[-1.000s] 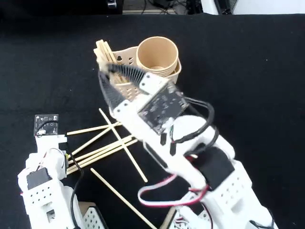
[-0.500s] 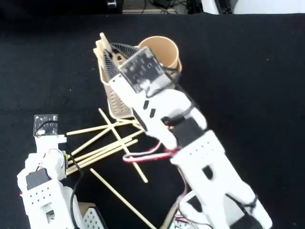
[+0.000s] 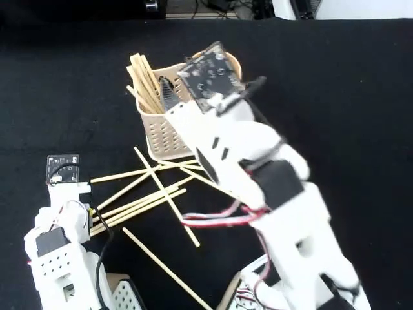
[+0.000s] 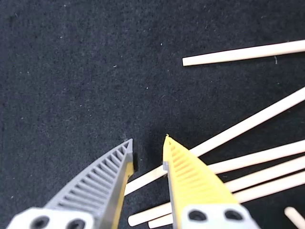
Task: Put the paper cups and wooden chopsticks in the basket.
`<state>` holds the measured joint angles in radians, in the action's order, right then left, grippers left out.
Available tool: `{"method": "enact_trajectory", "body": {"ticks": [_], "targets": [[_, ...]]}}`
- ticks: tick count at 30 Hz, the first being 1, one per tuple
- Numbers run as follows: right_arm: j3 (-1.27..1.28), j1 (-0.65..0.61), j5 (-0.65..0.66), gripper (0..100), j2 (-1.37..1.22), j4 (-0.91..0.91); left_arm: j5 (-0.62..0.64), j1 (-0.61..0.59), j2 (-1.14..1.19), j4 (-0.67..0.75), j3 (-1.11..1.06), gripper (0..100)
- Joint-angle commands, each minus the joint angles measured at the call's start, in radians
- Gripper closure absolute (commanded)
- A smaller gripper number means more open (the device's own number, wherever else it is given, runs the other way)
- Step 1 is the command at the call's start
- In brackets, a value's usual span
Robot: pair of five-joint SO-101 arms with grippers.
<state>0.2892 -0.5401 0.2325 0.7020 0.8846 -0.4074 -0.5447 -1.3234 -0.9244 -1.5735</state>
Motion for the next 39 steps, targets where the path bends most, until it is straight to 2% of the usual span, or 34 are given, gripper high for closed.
{"method": "enact_trajectory", "body": {"ticks": [1,5,8,11,14,17,20,25,27,30,39], "targets": [[-0.091,0.006,-0.008,85.5,0.077,0.252,0.009,0.018,-0.009,0.02,0.002,88],[-0.035,0.012,0.021,86.1,0.101,0.476,0.009,0.019,-0.009,0.02,0.002,88],[0.108,0.014,0.147,86.1,0.097,0.575,0.009,0.019,-0.009,0.02,0.002,88],[0.309,0.046,0.245,86.1,0.101,0.583,0.009,0.019,-0.009,0.02,0.002,88],[0.498,0.158,0.319,86.0,0.097,0.477,0.009,0.019,-0.009,0.02,0.002,88],[0.673,0.278,0.462,86.0,0.097,0.338,0.009,0.019,-0.009,0.02,0.002,88],[0.82,0.345,0.606,86.0,0.101,0.235,0.009,0.019,-0.009,0.02,0.002,88],[0.967,0.463,0.815,85.6,0.097,0.054,0.011,0.019,-0.009,0.02,0.002,88],[1.006,0.517,0.868,81.2,0.096,-0.025,0.011,0.019,-0.009,0.02,0.002,88],[1.052,0.56,0.918,76.6,0.096,-0.083,0.011,0.019,-0.009,0.02,0.002,88],[1.102,0.559,0.961,79.4,0.096,-0.084,0.011,0.019,-0.009,0.02,0.002,88]]}}
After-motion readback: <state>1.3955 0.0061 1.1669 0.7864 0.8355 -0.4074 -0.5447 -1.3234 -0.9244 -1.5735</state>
